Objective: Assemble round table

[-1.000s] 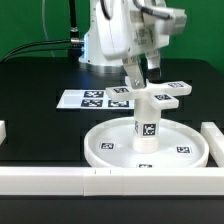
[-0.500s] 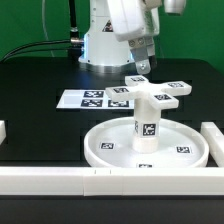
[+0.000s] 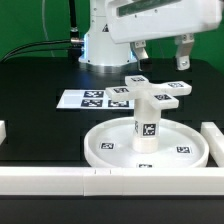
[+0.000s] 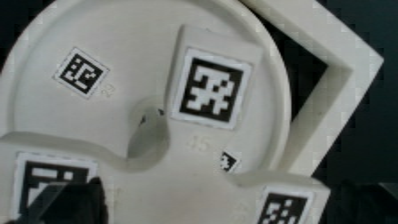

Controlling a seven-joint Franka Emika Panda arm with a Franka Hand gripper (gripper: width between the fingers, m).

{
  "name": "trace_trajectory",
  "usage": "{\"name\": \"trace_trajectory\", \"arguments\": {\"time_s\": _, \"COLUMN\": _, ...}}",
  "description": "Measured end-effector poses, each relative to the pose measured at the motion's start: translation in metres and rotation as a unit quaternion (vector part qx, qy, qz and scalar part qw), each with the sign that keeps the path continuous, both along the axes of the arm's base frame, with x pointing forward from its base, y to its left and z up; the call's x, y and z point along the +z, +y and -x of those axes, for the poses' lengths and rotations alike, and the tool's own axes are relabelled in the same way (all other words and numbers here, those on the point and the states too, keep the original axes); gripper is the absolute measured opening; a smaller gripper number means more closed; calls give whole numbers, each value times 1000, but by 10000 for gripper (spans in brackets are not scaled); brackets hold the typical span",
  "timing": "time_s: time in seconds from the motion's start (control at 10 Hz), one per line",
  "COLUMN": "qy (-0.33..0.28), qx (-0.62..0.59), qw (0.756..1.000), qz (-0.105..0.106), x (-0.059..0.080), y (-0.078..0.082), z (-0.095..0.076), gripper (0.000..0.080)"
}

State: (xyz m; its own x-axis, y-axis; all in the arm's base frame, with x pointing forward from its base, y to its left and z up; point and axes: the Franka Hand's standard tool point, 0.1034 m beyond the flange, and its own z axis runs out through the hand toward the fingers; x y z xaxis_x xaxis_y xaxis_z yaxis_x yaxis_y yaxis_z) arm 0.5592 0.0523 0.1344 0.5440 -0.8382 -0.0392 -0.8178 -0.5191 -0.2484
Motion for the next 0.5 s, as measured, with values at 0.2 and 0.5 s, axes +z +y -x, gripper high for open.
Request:
{"name": "trace_trajectory", "arguments": {"time_s": 0.2, "qy": -19, "qx": 54, "qw": 998, "qz": 16, "x": -1, "y": -2, "z": -1, "gripper": 649}}
{"name": "trace_trajectory", "arguments": {"time_s": 0.5, "qy": -37, "qx": 169, "qw": 984, "qz": 41, "x": -1, "y": -3, "z": -1, "gripper": 649}}
